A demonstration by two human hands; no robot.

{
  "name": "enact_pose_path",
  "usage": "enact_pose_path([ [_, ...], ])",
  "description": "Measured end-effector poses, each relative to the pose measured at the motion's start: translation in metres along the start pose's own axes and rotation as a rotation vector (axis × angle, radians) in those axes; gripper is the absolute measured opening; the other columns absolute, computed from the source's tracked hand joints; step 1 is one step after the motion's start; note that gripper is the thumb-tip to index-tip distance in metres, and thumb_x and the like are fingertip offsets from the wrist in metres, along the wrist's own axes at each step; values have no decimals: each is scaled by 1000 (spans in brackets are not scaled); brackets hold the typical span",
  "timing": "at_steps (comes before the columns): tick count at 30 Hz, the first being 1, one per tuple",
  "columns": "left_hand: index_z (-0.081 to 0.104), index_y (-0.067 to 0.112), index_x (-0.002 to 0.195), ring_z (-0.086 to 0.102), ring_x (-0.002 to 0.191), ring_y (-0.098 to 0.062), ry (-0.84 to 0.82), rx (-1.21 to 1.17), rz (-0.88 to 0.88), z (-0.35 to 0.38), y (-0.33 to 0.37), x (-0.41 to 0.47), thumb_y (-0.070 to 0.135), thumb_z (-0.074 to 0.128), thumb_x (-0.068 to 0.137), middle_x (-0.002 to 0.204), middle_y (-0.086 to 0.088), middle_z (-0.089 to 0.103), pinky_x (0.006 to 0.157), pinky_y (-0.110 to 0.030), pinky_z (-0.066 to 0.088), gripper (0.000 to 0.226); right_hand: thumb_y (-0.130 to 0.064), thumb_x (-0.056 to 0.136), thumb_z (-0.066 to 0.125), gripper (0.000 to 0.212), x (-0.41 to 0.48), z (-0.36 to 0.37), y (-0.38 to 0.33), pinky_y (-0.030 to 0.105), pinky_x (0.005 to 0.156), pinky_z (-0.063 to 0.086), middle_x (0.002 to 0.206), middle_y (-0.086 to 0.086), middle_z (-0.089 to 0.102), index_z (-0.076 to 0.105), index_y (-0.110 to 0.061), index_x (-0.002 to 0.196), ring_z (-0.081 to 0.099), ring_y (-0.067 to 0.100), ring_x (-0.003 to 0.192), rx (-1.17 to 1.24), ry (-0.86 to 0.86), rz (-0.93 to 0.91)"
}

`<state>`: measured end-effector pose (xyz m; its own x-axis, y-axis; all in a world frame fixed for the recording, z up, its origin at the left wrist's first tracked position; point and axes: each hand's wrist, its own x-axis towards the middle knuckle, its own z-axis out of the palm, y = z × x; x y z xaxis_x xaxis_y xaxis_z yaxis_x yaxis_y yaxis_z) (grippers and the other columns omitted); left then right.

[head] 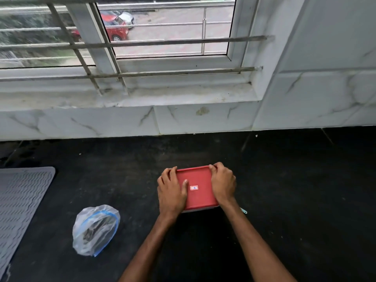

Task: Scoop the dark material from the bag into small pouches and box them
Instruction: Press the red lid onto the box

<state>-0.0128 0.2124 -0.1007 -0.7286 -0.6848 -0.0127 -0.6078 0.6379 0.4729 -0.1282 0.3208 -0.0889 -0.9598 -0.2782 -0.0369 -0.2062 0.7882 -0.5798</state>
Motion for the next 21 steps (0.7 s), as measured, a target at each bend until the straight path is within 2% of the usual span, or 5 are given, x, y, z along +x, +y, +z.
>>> enact_pose_path([
  [7, 31, 11, 149, 33, 135, -27, -3, 56, 100, 9, -8, -3, 44, 40, 100, 150, -10, 35, 105, -40, 43, 60, -32, 105, 38, 28, -9, -2, 9, 41, 74, 50, 106, 13, 70, 60, -20, 118, 66, 38, 97, -105, -27, -62],
  [10, 19, 10, 155, 20, 148, -30, 9, 137, 144, 14, -12, -7, 52, 19, 97, 161, -13, 20, 121, -47, 22, 71, -33, 106, 32, 40, -16, 7, 17, 41, 90, 48, 137, 8, 57, 48, -21, 141, 56, 29, 122, -105, -57, -95],
  [12, 6, 9, 157, 0, 153, -25, 6, 186, 183, 19, -13, -10, 50, 12, 98, 165, -10, 0, 122, -46, -5, 72, -40, 105, 29, 53, -20, 11, 19, 45, 113, 33, 162, 1, 26, 29, -18, 154, 27, 21, 147, -140, -84, -202],
  [14, 2, 8, 156, -6, 153, -21, 11, 223, 212, 21, -14, -9, 47, 12, 99, 165, -9, -6, 122, -43, -12, 70, -46, 103, 21, 61, -19, 14, 20, 55, 119, 11, 166, -6, 5, 16, -20, 157, 3, 13, 153, -252, -139, -379],
  [21, 3, 6, 156, -8, 152, -21, -75, 252, 292, 21, -18, 0, 46, 15, 96, 164, -10, -8, 122, -41, -6, 74, -63, 94, 15, 76, -8, 11, 23, 63, 117, -2, 166, -9, -3, 5, -25, 158, -7, 9, 152, -351, -297, -513],
])
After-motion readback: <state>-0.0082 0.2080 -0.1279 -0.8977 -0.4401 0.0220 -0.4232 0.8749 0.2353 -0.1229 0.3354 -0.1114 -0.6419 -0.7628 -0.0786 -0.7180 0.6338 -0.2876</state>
